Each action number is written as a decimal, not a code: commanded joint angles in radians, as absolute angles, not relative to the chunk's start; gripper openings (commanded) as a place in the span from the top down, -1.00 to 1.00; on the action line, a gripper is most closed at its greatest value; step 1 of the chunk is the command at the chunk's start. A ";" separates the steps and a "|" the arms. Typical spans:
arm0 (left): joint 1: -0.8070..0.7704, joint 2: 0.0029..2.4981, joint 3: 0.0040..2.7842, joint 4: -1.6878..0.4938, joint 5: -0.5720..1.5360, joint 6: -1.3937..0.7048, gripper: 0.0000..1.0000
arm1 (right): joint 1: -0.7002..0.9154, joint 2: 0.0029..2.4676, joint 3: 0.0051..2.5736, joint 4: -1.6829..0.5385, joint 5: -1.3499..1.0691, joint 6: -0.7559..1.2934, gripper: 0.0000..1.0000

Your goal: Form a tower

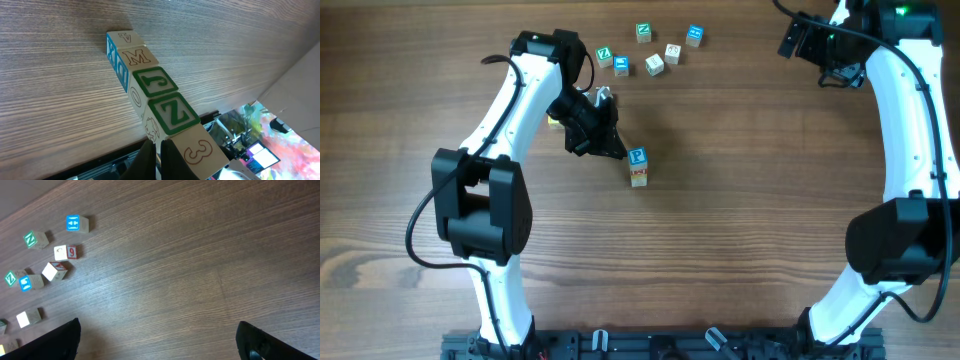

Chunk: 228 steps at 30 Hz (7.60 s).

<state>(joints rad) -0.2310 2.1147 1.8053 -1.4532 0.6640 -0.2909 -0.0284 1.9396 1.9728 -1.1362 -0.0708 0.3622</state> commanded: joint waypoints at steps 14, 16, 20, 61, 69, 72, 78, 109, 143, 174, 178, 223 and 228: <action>-0.274 2.115 1.798 -1.484 0.637 -0.296 0.91 | -0.031 1.940 1.981 -1.134 -0.080 0.367 -0.99; -0.276 2.115 1.798 -1.477 0.616 -0.297 0.91 | -0.031 1.940 1.981 -1.134 -0.080 0.368 -1.00; -0.265 2.115 1.798 -1.477 0.616 -0.297 0.91 | -0.031 1.940 1.981 -1.134 -0.080 0.367 -0.99; 0.009 2.115 1.799 -1.262 -0.037 -0.458 0.14 | 0.142 1.940 1.817 -1.299 -0.249 0.388 0.91; 0.056 2.115 1.799 -1.254 -0.102 -0.506 -1.00 | 0.198 1.940 1.811 -1.249 -0.317 0.239 0.91; 0.055 2.115 1.799 -1.244 -0.102 -0.506 -1.00 | 0.199 1.940 1.806 -1.251 -0.317 0.239 0.91; 0.055 2.115 1.799 -1.245 -0.102 -0.506 -1.00 | 0.215 1.940 1.757 -1.236 -0.458 0.177 0.75; 0.055 2.115 1.799 -1.244 -0.102 -0.506 -1.00 | 0.426 1.940 1.530 -0.946 -0.683 0.213 0.92; 0.055 2.115 1.799 -1.245 -0.102 -0.506 -1.00 | 0.429 1.940 1.530 -1.048 -0.683 0.371 0.91; 0.055 2.115 1.799 -1.245 -0.102 -0.506 -1.00 | 0.429 1.940 1.530 -1.021 -0.716 0.452 0.91; 0.055 2.115 1.799 -1.245 -0.102 -0.506 -1.00 | 0.429 1.940 1.530 -1.014 -0.716 0.461 0.91; 0.055 2.115 1.799 -1.245 -0.102 -0.506 -1.00 | 0.451 1.939 1.970 -1.271 -0.238 0.286 -0.37; 0.055 2.115 1.799 -1.245 -0.102 -0.506 -1.00 | 0.578 1.945 1.927 -1.324 -0.143 0.236 -0.35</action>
